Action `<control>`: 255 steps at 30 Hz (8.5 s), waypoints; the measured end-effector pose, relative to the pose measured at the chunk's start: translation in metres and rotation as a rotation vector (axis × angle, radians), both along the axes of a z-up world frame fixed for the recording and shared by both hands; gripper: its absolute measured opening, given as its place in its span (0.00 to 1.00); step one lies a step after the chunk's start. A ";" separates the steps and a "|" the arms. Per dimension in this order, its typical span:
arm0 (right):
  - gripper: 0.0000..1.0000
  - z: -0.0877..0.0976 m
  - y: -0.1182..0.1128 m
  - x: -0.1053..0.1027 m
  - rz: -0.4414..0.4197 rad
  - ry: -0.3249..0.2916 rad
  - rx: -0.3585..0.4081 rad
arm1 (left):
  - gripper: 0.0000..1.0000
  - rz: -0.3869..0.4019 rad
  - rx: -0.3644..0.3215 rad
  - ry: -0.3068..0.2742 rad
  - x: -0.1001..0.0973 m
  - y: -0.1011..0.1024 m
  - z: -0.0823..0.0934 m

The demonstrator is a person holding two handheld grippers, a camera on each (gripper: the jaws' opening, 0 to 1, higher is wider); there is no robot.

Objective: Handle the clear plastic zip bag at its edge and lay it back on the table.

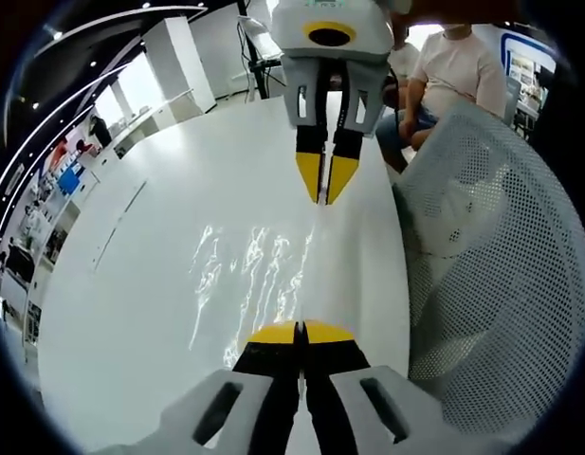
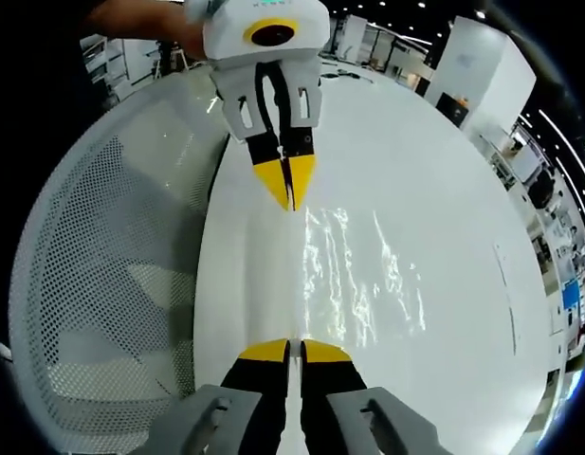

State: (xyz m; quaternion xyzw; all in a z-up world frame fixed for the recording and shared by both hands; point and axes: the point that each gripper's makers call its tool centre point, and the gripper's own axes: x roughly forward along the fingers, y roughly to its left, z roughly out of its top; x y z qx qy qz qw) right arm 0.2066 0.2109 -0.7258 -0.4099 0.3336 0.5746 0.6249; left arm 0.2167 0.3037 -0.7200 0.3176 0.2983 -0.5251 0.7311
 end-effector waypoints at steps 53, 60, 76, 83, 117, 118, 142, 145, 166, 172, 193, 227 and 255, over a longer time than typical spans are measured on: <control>0.07 0.016 0.048 0.009 -0.137 0.131 0.236 | 0.00 -0.119 -0.007 -0.132 -0.001 -0.008 -0.006; 0.07 0.007 0.047 0.004 -0.142 0.156 0.217 | 0.00 -0.131 -0.028 -0.152 -0.001 -0.011 -0.004; 0.00 -0.010 0.055 -0.010 -0.155 0.230 0.216 | 0.00 -0.217 -0.064 -0.127 -0.015 -0.015 -0.008; 0.00 -0.009 0.061 -0.013 -0.150 0.236 0.202 | 0.06 -0.201 -0.031 -0.109 -0.016 -0.008 -0.013; 0.00 0.017 0.073 0.011 -0.167 0.151 0.216 | 0.08 -0.260 0.023 -0.191 -0.012 -0.020 0.002; 0.00 0.019 0.074 0.013 -0.167 0.144 0.221 | 0.08 -0.260 0.021 -0.194 -0.012 -0.021 0.003; 0.00 0.096 0.075 0.071 -0.179 -0.270 0.353 | 0.02 -0.191 -0.009 -0.216 0.008 -0.019 0.027; 0.00 0.104 0.074 0.077 -0.179 -0.312 0.358 | 0.01 -0.172 -0.021 -0.227 0.013 -0.020 0.034; 0.00 0.096 0.077 0.083 -0.120 -0.382 0.347 | 0.11 -0.093 0.002 -0.210 0.018 -0.021 0.024; 0.00 0.080 0.077 0.075 -0.097 -0.380 0.318 | 0.09 -0.046 -0.001 -0.198 0.023 -0.017 0.021; 0.00 0.031 0.058 0.089 -0.081 -0.394 0.181 | 0.19 0.091 -0.062 -0.188 0.022 0.013 0.027; 0.00 -0.004 0.043 0.145 0.010 -0.485 0.019 | 0.45 0.460 -0.160 -0.107 0.007 0.105 0.015; 0.14 -0.030 0.038 0.143 -0.263 -0.183 0.172 | 0.41 0.478 -0.180 -0.052 0.009 0.108 0.007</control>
